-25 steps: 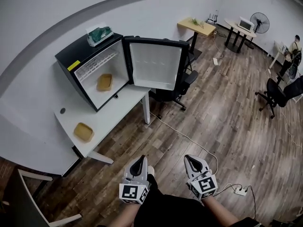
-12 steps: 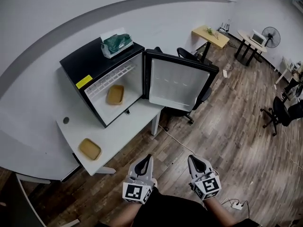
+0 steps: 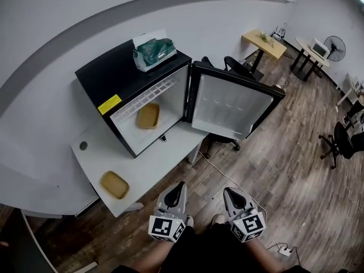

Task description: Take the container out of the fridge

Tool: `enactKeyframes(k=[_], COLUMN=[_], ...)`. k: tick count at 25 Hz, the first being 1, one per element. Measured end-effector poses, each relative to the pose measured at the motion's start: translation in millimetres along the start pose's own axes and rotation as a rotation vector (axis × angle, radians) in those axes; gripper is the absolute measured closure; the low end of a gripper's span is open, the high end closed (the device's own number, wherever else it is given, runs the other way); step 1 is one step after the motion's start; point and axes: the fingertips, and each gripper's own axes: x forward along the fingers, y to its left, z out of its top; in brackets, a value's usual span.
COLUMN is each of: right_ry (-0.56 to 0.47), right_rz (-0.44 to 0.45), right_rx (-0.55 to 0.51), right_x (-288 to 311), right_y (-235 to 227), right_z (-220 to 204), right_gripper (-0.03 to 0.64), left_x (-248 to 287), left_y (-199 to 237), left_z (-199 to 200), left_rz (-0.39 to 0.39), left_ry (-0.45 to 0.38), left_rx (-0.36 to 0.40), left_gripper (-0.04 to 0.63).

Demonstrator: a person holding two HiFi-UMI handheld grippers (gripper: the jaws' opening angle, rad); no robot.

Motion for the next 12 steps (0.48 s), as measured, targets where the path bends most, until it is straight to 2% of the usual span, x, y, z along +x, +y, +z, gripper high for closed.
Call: enactKeyframes(k=[4, 9, 12], right_ry=[0.026, -0.049, -0.055], right_rz=[0.005, 0.139, 0.145], right_rx=[0.022, 0.01, -0.013], right_x=[23.2, 50.7, 72.5], right_y=[-7.9, 11.5, 7.1], right_z=[-5.6, 6.6, 8.1], right_gripper=[0.617, 0.617, 0.617], left_x=[1.6, 2.4, 9.9], left_y=[13.9, 35.8, 47.8], left_z=[1.1, -5.9, -8.6], left_rz=[0.032, 0.089, 0.144], left_ry=[0.011, 0.038, 0.045], left_rx=[0.033, 0.068, 0.067], left_gripper=[0.578, 0.578, 0.578])
